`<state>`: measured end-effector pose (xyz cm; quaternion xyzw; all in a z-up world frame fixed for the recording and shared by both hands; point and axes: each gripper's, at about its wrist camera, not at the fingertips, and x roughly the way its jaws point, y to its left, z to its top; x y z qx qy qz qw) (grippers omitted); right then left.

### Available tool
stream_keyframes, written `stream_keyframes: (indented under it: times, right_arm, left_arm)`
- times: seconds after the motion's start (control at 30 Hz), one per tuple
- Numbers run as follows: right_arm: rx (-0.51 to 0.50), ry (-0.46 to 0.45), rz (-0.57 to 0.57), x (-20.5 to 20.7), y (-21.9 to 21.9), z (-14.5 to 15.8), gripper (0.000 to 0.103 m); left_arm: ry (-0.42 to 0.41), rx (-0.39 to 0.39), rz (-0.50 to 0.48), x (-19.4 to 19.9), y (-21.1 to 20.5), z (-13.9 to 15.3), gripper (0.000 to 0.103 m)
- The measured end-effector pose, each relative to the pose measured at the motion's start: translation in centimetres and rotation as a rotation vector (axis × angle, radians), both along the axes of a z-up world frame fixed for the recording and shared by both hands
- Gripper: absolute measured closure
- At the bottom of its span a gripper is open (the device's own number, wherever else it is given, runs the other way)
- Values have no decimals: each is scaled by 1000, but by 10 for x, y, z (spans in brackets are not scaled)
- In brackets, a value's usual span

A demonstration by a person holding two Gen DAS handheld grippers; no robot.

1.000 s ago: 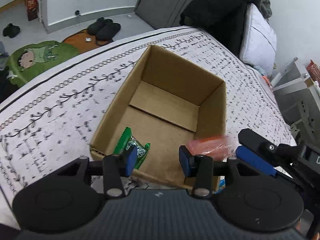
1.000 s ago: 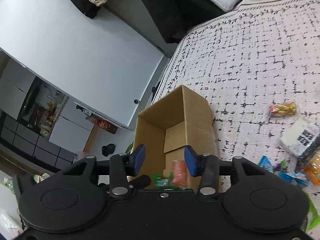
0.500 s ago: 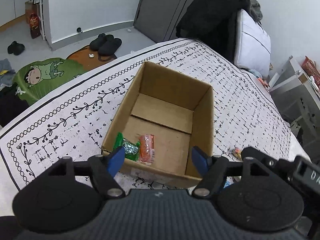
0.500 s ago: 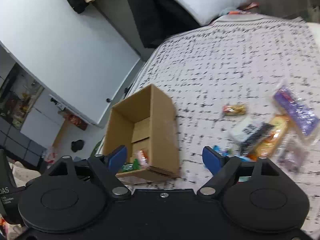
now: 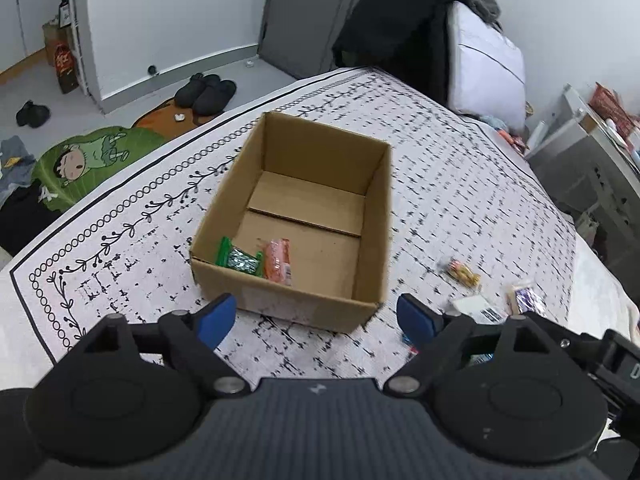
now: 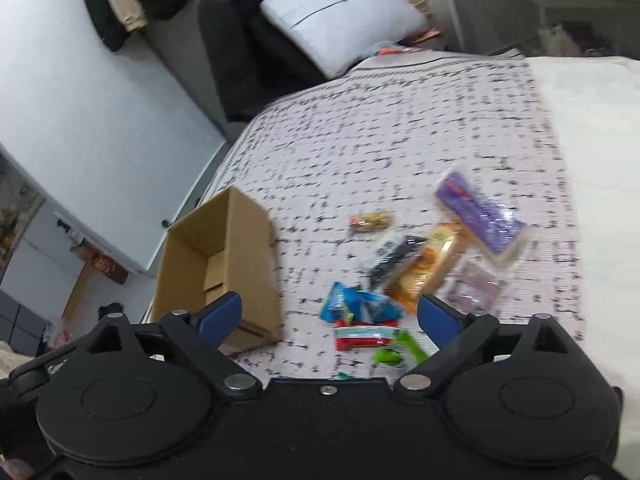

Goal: Organize snacks
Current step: 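Move both open grippers back over the snack pile, then grasp the clear cracker packet with the left gripper while the right grasps a green packet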

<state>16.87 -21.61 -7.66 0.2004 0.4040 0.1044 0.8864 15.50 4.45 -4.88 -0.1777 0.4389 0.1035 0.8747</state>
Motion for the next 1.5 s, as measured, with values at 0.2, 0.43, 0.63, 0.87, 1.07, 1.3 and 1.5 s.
stream_keyframes:
  times: [0.2,0.43,0.63,0.87,1.07,1.3,1.5]
  right_arm:
    - [-7,-35,-51,-23,-13,2,2]
    - [7,-51,-107,-40,-25,2,0]
    - [16,-30,-136,-54,-33,-3,0]
    - [35,33,-171,-61,-46,-13,0]
    - [107,83,-192,-59,-55,-21,1]
    - [152,146,-199,-49,-56,-35,13]
    - [157,198,-198,-38,-51,-48,25]
  left_arm:
    - [-15,13,-31,-14,-16,6,5]
    - [-34,-4,-70,-30,-27,10,0]
    - [-55,6,-109,-44,-41,12,0]
    - [-52,1,-132,-54,-49,10,0]
    - [-21,-5,-140,-58,-53,5,0]
    - [2,-14,-126,-59,-56,-2,0]
    - [14,-29,-138,-52,-60,-13,1]
